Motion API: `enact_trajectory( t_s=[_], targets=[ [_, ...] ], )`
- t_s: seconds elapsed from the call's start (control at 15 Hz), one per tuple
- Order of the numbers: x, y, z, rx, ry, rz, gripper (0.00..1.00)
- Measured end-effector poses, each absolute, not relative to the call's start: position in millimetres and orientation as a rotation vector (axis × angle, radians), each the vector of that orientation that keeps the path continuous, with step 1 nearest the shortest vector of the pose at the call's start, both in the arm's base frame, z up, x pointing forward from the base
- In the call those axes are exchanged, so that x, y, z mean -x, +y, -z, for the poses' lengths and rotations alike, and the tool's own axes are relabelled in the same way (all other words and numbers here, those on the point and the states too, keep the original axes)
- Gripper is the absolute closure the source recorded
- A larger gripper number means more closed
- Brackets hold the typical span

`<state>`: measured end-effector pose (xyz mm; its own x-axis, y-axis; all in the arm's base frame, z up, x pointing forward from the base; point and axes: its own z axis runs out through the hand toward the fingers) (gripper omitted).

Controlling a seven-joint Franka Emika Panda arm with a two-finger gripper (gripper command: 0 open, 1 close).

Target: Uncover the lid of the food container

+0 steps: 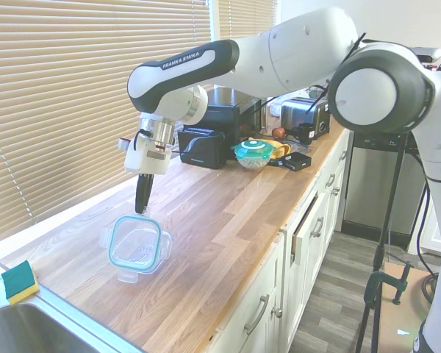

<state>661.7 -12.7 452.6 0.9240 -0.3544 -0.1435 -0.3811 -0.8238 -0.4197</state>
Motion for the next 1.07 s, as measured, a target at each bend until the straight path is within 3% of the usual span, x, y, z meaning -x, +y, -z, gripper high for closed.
enact_trajectory(
  t_s=[0.47, 0.93, 1.0, 1.07],
  targets=[
    [-593, 90, -448, 2.894, 0.199, 0.077, 1.0],
    [-570, 141, -483, 2.99, 0.027, 0.257, 1.0],
    [-566, 145, -481, 2.999, 0.025, 0.26, 0.0],
    [-565, 146, -479, 3.007, 0.043, 0.258, 0.0]
  ],
)
